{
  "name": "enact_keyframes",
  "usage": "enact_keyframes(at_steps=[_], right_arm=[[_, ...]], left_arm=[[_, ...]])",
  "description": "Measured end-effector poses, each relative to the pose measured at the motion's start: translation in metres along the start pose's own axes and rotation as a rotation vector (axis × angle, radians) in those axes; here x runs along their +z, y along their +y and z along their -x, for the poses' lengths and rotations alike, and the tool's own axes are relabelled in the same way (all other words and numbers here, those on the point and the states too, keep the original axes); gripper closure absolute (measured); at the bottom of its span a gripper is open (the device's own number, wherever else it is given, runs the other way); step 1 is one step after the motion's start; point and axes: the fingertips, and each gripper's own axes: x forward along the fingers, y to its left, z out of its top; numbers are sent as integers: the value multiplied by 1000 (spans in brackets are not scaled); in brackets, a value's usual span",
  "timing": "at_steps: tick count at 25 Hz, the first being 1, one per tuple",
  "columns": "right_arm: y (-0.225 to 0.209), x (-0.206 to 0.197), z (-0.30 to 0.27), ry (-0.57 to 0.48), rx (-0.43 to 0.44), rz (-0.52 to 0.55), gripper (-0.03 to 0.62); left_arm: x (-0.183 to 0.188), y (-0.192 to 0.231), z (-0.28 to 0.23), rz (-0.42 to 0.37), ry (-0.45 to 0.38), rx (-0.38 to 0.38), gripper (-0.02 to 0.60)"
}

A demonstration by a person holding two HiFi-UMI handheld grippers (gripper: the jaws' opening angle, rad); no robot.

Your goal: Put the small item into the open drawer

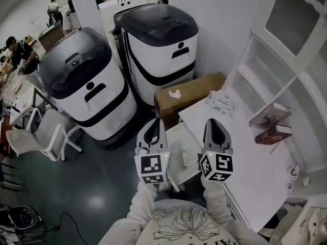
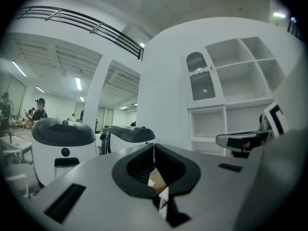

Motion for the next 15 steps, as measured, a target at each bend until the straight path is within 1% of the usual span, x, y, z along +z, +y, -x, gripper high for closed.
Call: enact_keyframes(at_steps=[5,8,15], right_arm=[[1,4,3,-12,6,-5,576],[2,3,3,-11,6,-5,576],[1,-1,2,-3,12,-19,576]], left_arm=[[4,-2,2,1,-1,-1,574],[7,-4,2,-2,-12,-4,574],[6,-5,2,-4,-9,-7,574]])
